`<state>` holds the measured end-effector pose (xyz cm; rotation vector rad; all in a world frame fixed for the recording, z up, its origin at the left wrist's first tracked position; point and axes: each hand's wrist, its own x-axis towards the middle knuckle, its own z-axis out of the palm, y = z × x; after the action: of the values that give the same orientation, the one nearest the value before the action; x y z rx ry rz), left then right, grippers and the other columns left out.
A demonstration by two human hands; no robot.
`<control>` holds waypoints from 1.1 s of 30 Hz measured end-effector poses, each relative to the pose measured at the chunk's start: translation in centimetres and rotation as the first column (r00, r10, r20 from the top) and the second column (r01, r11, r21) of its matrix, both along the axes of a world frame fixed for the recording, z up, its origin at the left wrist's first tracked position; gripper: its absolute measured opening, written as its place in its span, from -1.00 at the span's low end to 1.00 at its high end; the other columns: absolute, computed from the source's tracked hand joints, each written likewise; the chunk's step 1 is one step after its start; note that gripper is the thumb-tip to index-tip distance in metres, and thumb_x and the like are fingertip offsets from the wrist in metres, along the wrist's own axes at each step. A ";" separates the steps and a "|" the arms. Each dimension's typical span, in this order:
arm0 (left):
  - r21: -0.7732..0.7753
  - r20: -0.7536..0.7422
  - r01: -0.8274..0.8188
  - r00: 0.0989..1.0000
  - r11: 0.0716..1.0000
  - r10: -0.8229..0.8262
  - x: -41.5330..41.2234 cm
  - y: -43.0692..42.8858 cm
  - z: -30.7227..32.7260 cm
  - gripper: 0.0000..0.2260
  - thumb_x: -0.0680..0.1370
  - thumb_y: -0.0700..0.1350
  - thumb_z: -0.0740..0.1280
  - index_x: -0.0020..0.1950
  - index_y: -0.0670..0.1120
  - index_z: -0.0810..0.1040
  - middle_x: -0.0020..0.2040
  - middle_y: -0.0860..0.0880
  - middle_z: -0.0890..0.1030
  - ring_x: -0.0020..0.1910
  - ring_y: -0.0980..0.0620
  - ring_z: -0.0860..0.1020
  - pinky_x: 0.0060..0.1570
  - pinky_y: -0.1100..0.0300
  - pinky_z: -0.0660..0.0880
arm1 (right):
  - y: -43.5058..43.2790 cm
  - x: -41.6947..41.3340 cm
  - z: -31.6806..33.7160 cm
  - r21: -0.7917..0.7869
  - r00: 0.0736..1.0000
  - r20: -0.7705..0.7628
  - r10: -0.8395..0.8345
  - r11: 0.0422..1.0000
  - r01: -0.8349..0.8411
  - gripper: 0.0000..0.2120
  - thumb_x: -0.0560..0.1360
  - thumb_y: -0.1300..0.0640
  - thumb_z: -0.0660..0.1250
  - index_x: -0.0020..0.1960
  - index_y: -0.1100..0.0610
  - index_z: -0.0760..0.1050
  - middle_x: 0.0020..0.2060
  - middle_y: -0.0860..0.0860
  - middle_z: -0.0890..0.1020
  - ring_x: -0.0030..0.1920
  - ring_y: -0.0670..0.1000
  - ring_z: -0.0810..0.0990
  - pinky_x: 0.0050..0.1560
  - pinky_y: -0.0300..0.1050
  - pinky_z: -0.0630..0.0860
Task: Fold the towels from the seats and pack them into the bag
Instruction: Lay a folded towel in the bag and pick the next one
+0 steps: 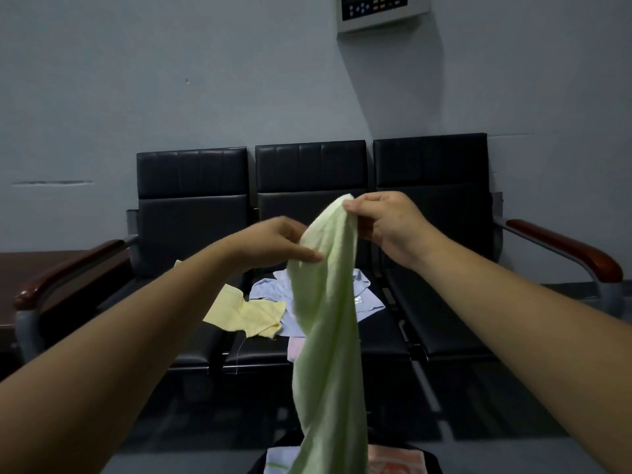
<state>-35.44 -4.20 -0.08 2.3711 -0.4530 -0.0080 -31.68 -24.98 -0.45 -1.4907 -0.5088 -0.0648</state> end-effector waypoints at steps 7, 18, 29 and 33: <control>-0.241 -0.036 -0.128 0.992 0.962 0.123 1.2 2.6 -1.4 -0.60 0.43 0.13 0.51 0.09 -0.16 0.69 0.06 -0.08 0.72 0.14 -0.05 0.66 0.24 0.05 0.55 | -2.9 1.5 -1.0 0.061 0.954 -0.190 -0.232 0.967 0.248 -0.90 0.54 0.29 0.36 -0.02 0.34 0.59 -0.25 0.13 0.59 -0.23 0.07 0.59 -0.10 -0.02 0.57; -0.565 0.217 0.015 0.967 0.825 0.131 0.8 -0.1 6.4 -0.83 0.47 -0.23 0.46 0.04 -0.14 0.59 -0.10 -0.08 0.67 -0.16 0.02 0.67 -0.15 0.21 0.64 | -3.6 1.9 4.5 0.372 0.998 -0.047 -0.051 0.926 0.065 -0.83 0.60 0.20 0.33 0.01 0.30 0.62 -0.09 0.18 0.70 -0.07 0.15 0.68 0.06 0.07 0.64; -0.495 0.255 -0.199 0.897 0.846 0.360 1.6 -0.6 2.6 -0.96 0.58 -0.12 0.42 -0.07 -0.05 0.60 -0.07 -0.15 0.63 -0.07 -0.06 0.60 0.11 -0.14 0.62 | -3.3 3.8 0.5 0.141 0.969 -0.106 -0.222 0.962 0.236 -0.83 0.58 0.30 0.37 0.16 0.30 0.58 0.03 0.15 0.67 0.02 0.09 0.69 -0.11 -0.14 0.64; -0.459 0.269 -0.192 0.900 0.867 0.342 1.6 -0.8 2.3 -0.93 0.60 -0.07 0.37 -0.03 -0.05 0.55 -0.08 -0.11 0.56 -0.08 -0.06 0.55 0.05 -0.26 0.60 | -3.1 3.1 1.1 0.180 0.976 -0.197 -0.093 0.975 0.130 -0.87 0.60 0.28 0.34 0.10 0.28 0.62 -0.09 0.12 0.71 -0.04 0.06 0.69 -0.14 -0.11 0.63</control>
<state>-33.84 -5.02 2.27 1.9800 -0.2419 0.5887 -28.55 -28.10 0.68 -1.3190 -0.2577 -0.0596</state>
